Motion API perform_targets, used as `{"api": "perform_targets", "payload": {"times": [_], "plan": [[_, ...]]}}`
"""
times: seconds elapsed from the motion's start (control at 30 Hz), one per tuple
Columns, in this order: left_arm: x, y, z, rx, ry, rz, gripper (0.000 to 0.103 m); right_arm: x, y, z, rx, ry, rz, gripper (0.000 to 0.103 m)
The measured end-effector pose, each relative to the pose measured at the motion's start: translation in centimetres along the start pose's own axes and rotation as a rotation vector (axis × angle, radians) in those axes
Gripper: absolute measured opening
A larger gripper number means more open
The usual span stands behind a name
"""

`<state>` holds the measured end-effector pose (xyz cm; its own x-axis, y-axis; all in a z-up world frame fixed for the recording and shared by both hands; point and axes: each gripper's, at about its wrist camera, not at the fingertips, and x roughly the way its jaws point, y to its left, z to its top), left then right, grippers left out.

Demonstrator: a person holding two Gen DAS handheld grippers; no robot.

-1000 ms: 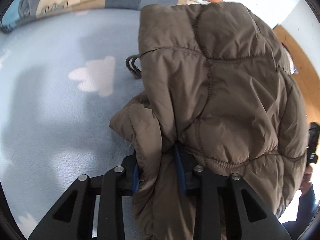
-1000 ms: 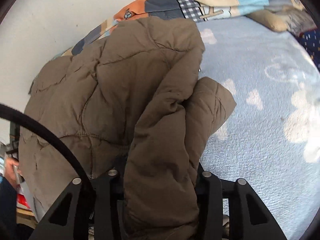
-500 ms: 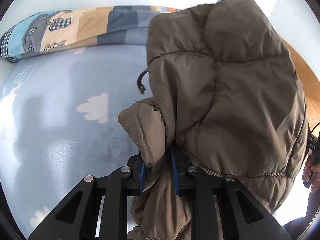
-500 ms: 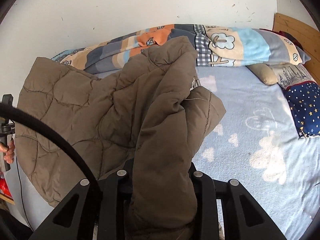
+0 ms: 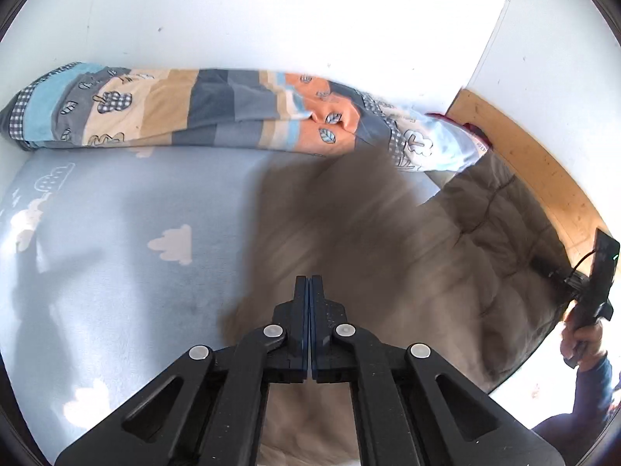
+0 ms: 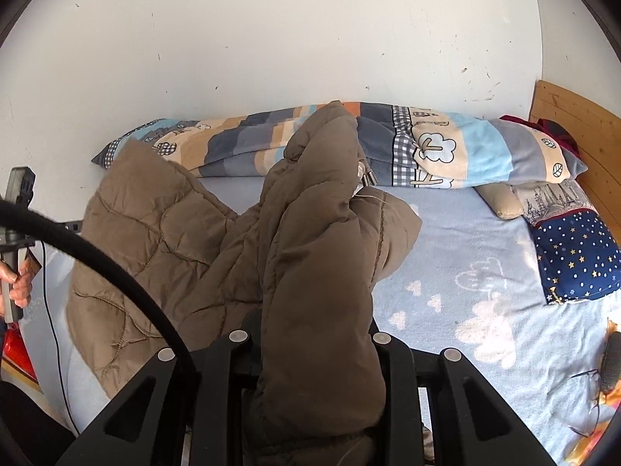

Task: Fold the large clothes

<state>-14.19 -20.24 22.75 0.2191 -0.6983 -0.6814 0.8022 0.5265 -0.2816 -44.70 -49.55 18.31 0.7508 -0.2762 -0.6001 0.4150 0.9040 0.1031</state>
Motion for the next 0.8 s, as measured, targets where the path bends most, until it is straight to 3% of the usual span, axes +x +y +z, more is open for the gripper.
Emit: {"api": "perform_targets", "payload": {"times": [0.1, 0.23, 0.27, 0.33, 0.4, 0.6, 0.8], "plan": [[-0.2, 0.8, -2.0, -0.040, 0.045, 0.017, 0.000, -0.4, 0.2, -1.2, 0.015, 0.029, -0.011, 0.029], [3.9, 4.9, -5.0, -0.133, 0.197, 0.038, 0.003, 0.4, -1.2, -3.2, 0.070, 0.095, -0.051, 0.029], [5.0, 6.1, -5.8, -0.171, 0.241, 0.031, 0.009, 0.7, -2.0, -3.7, 0.095, 0.109, -0.053, 0.029], [7.6, 9.0, -7.8, -0.271, 0.322, -0.044, 0.051, 1.1, -3.3, -4.6, 0.142, 0.136, -0.045, 0.029], [9.2, 11.2, -9.5, -0.377, 0.368, -0.134, 0.063, 1.6, -4.0, -5.2, 0.155, 0.161, -0.050, 0.029], [12.2, 13.6, -10.6, -0.488, 0.342, -0.326, 0.067, 3.9, -5.7, -6.5, 0.176, 0.226, -0.067, 0.029], [16.8, 12.2, -10.4, -0.451, 0.423, -0.368, 0.067, 6.5, -7.0, -7.5, 0.183, 0.285, -0.069, 0.029]]}}
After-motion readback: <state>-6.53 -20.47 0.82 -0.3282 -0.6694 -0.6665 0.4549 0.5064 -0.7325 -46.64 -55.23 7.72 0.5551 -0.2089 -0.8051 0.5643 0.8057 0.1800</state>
